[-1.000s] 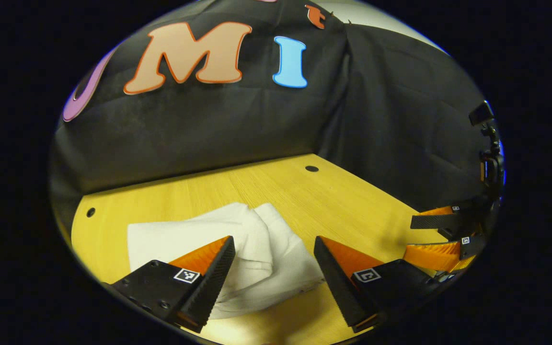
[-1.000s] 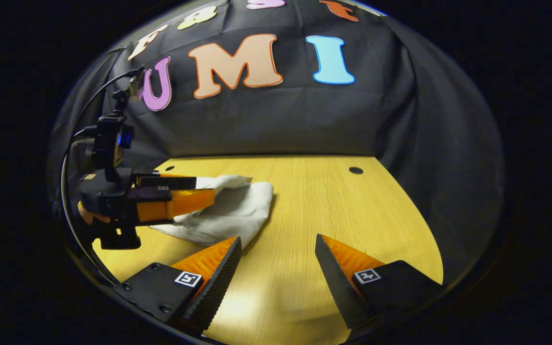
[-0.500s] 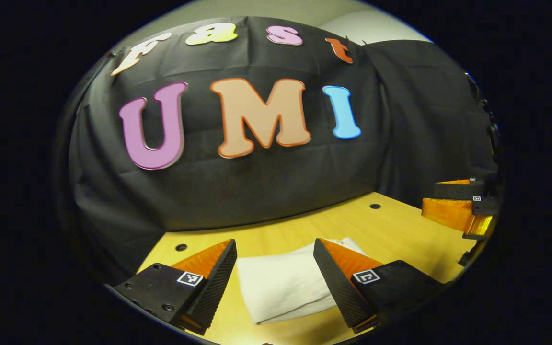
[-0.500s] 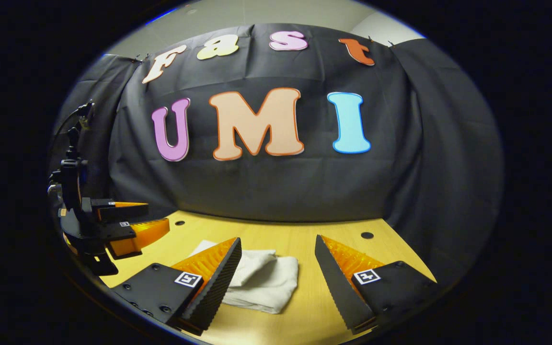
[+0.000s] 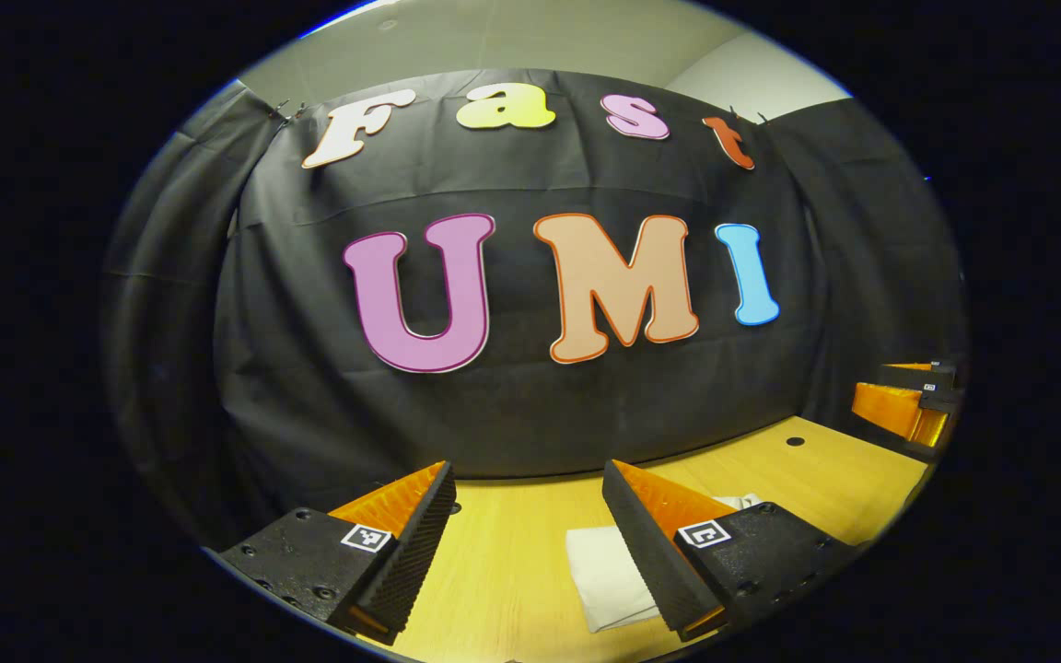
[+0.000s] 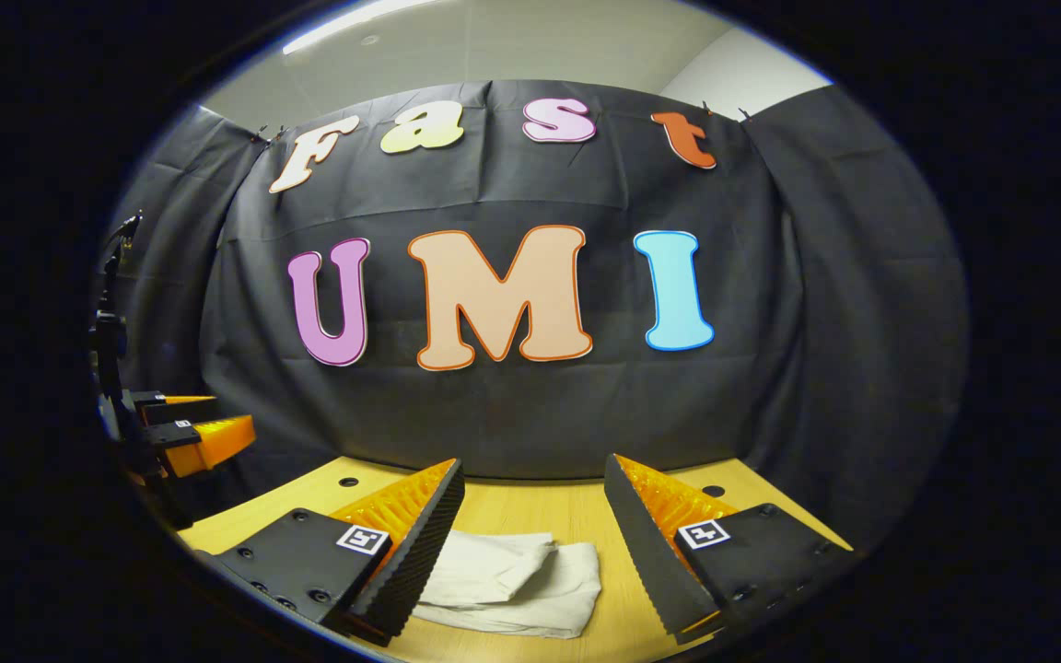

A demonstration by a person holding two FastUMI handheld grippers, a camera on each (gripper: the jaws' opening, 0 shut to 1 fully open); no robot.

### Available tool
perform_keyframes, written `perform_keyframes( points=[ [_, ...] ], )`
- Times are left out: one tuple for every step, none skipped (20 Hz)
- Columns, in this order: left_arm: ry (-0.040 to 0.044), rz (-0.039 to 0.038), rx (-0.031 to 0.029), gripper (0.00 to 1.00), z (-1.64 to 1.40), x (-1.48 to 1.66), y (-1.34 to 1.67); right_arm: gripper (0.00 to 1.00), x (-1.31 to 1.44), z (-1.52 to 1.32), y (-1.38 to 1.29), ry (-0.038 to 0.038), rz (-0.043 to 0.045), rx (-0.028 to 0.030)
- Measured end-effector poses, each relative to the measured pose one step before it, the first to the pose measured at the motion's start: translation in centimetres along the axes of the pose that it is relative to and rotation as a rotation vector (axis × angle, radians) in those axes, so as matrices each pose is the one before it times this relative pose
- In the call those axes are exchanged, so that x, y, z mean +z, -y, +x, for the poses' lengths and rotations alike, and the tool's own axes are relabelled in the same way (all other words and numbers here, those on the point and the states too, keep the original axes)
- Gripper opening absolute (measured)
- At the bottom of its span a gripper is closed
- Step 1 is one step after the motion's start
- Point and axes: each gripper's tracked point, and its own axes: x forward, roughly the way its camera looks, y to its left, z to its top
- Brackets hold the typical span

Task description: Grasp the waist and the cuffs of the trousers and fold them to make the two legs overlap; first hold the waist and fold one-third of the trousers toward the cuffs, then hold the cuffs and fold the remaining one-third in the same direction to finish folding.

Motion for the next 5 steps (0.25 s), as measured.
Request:
perform_keyframes(
  points=[
    [-0.00134,-0.00762,0.00293,0.96,-0.133,0.0,-0.457,0.98,0.166,-0.234,-0.257,0.00057,-0.00539,-0.00088],
    [-0.00097,-0.00662,0.00133,0.96,-0.049,-0.189,-0.345,1.0,0.246,-0.24,-0.266,0.00527,-0.0075,-0.00231],
    [-0.00551,-0.0042,0.00558,0.96,-0.11,-0.155,-0.452,0.99,0.315,-0.145,-0.137,0.00841,-0.009,-0.00293],
    [0.00194,-0.00415,0.00558,0.97,-0.064,0.041,-0.426,0.96,0.485,-0.16,-0.16,0.01434,-0.00605,-0.00174],
    [0.00953,-0.00546,0.00356,0.96,-0.113,0.275,-0.242,0.98,0.525,-0.114,-0.284,0.01517,-0.00376,-0.00127]
  ],
)
